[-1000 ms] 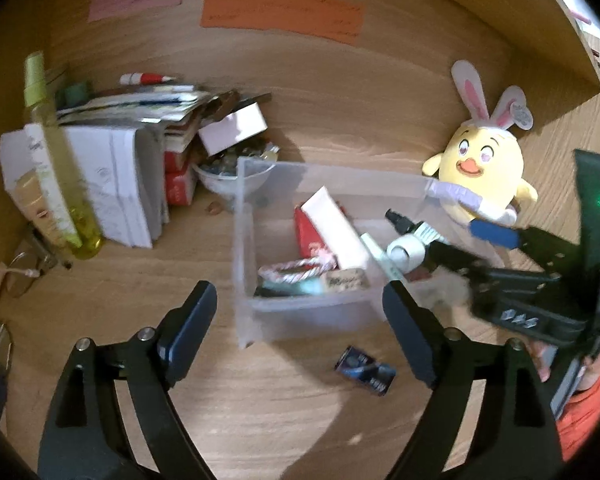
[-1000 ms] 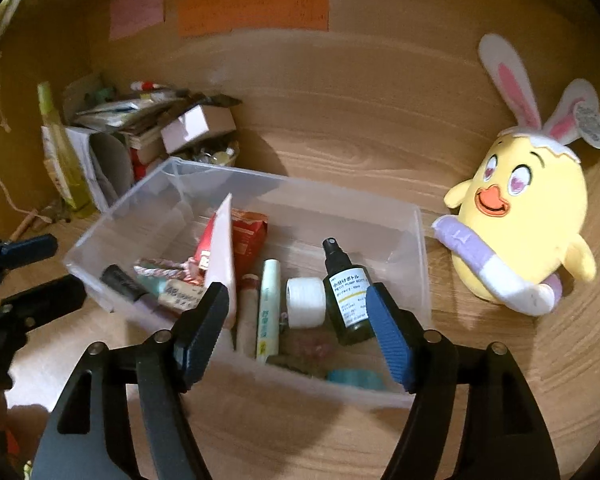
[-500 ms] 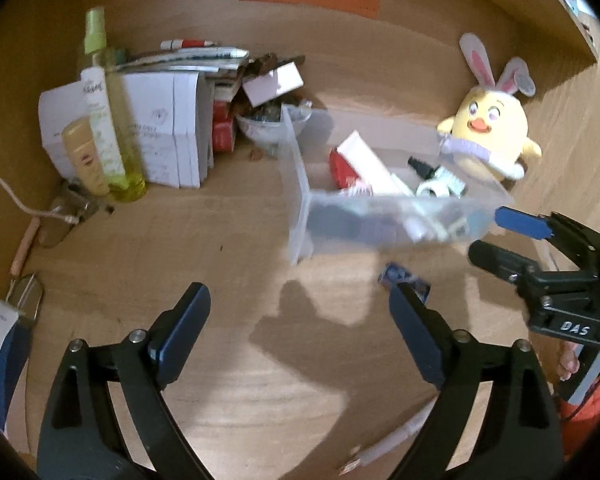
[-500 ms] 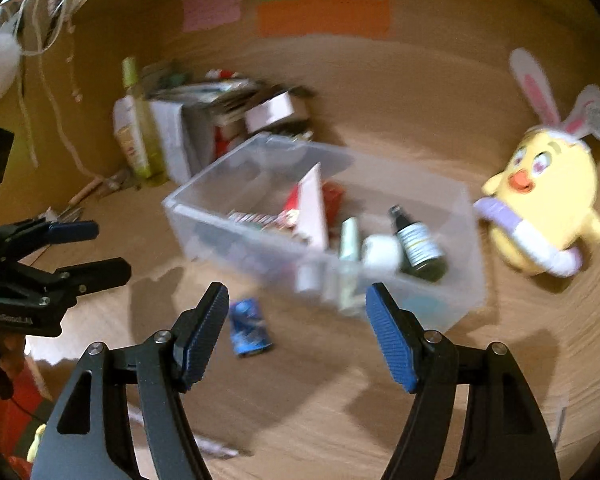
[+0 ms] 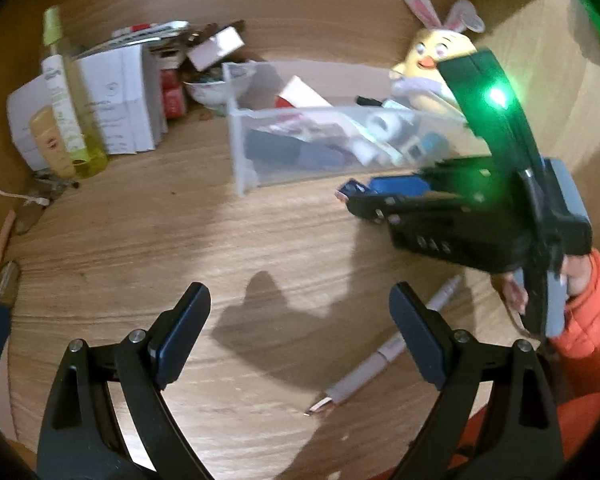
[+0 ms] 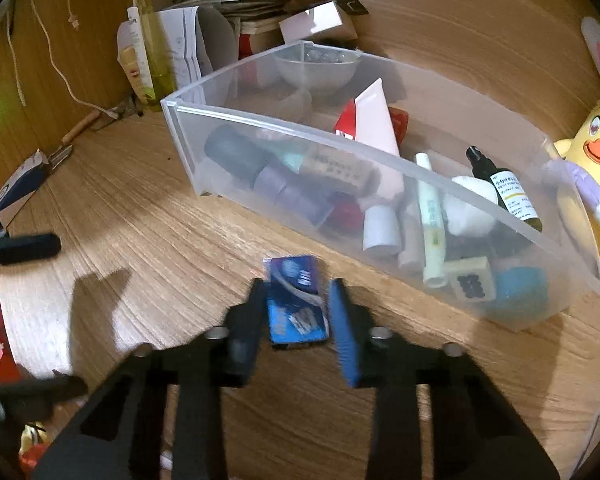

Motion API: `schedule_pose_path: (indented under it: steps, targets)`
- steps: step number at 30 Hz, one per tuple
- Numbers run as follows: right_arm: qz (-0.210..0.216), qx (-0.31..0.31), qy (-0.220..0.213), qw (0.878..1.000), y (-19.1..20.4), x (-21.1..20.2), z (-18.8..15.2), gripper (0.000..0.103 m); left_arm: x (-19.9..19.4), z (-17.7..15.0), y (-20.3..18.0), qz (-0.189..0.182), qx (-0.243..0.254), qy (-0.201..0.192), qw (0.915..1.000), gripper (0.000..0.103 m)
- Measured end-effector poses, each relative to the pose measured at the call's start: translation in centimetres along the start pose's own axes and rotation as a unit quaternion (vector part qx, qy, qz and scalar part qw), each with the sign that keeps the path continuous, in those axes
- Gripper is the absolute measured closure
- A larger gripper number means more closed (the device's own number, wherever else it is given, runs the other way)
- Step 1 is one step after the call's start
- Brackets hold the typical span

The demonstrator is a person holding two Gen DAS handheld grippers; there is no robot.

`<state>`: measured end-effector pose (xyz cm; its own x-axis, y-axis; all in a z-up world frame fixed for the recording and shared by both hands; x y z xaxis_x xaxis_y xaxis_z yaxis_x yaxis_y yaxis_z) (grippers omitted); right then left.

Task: Organize objects
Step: 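Grasp the white pen with the left tool while the right tool grasps the blue card box, then carry the pen and blue card box into the clear box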

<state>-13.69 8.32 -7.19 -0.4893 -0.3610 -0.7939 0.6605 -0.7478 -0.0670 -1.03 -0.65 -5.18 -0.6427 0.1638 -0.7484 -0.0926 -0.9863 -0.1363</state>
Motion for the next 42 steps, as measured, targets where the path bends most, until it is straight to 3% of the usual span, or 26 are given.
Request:
schedule_pose_path:
  steps: [6,8,10,13,16,22,31,36,38,42]
  targets:
    - [-0.006,0.029,-0.009,1.000,-1.5,-1.3,-1.1,0.078,1.0,-0.8,-2.0,-0.061,0.026,0.028,0.9974,0.012]
    - [-0.009,0.040,-0.016,0.999,-2.1,-2.1,-1.3,0.078,1.3,-1.1,-2.9,-0.071,0.041,0.035,0.9960,0.020]
    - [-0.011,0.049,-0.024,0.998,-2.7,-3.0,-1.5,0.078,1.9,-1.2,-3.8,-0.073,0.057,0.048,0.9945,0.036]
    - [-0.012,0.058,-0.037,0.998,-3.2,-4.3,-1.7,0.078,2.2,-1.3,-4.6,-0.057,0.070,0.047,0.9948,0.043]
    - [-0.014,0.064,-0.046,0.997,-3.5,-5.2,-1.9,0.078,2.1,-1.4,-4.8,-0.065,0.073,0.047,0.9941,0.056]
    - [-0.016,0.074,-0.057,0.996,-3.8,-6.3,-2.0,0.078,2.1,-0.9,-4.4,-0.085,0.055,0.061,0.9930,0.074]
    - [-0.015,0.082,-0.062,0.995,-4.0,-6.9,-2.6,0.078,2.1,-1.4,-5.7,-0.067,0.092,0.063,0.9916,0.074]
    - [-0.013,0.081,-0.060,0.995,-3.7,-7.0,-3.0,0.078,2.6,-1.0,-5.4,-0.035,0.091,0.054,0.9937,0.083]
    - [-0.012,0.080,-0.062,0.995,-3.6,-7.3,-3.1,0.078,2.6,-0.7,-4.8,-0.027,0.080,0.055,0.9949,0.093]
    - [-0.011,0.081,-0.070,0.994,-3.6,-8.0,-3.2,0.078,2.6,-0.3,-3.1,-0.025,0.040,0.053,0.9975,0.093]
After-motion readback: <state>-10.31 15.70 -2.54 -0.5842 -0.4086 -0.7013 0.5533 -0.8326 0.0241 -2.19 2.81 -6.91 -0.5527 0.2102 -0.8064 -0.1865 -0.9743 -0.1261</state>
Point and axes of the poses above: each gripper's, at about its wrist camera, not at the fingertips, and x roughly the way its jaws point, y to its left, z to its top, the point moved 1 cm from there along x, roughly the way its jaws point, and after that the axes turned 4 degrees about -z, right-handed, at the moved point
